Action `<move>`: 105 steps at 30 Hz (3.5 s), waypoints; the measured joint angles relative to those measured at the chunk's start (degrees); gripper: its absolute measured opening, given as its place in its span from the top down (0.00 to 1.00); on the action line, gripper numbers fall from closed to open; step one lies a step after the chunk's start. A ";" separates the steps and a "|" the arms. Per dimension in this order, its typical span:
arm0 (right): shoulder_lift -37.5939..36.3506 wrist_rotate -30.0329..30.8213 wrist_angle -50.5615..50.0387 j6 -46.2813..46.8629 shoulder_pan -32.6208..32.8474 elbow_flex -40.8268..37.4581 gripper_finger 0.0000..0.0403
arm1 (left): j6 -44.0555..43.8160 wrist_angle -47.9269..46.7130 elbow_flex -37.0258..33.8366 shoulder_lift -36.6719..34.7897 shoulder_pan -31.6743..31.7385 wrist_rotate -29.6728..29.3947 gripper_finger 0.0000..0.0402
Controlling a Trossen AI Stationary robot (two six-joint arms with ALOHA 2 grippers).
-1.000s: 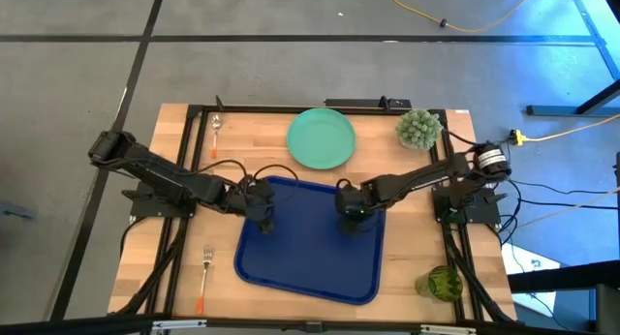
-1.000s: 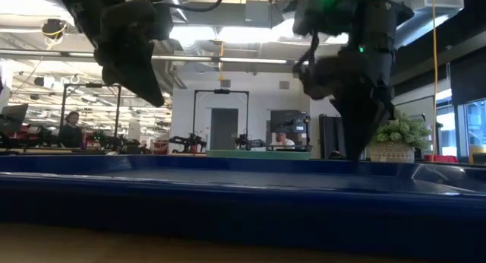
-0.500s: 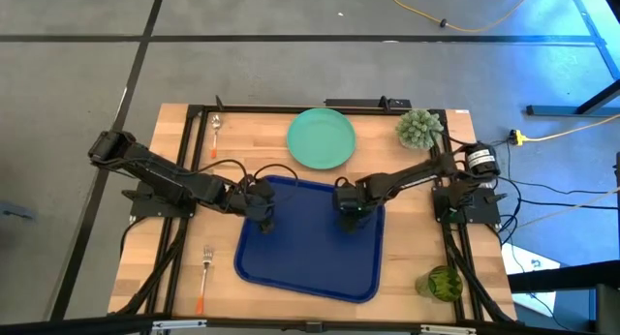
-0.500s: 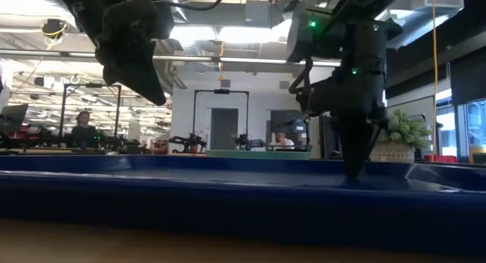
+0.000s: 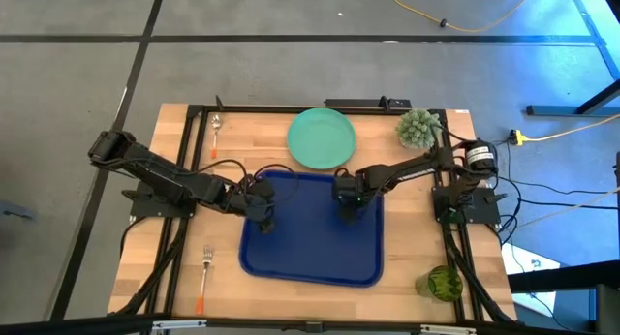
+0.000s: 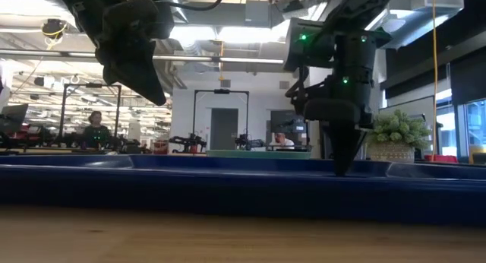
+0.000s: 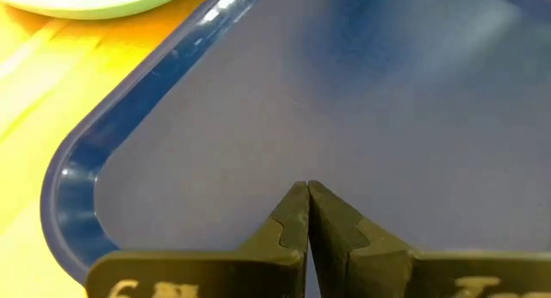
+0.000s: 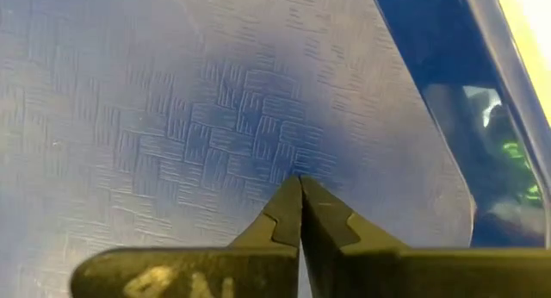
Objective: Pick and place plate/cup/fork/spoon on tray
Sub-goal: Move the blue tray to the center of the table, then put the green plate on the blue tray
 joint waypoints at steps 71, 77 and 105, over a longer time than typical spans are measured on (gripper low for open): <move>-0.43 9.64 -14.43 -62.62 -6.51 21.55 0.69 | 3.08 -0.05 0.00 -0.04 0.02 4.45 1.00; 0.05 5.42 -13.24 -63.01 -10.87 21.55 0.69 | 5.38 -0.05 0.00 -0.04 0.02 4.19 1.00; 0.80 2.24 4.07 -86.76 -21.65 8.41 0.69 | 4.59 0.00 0.00 -0.04 6.44 1.49 1.00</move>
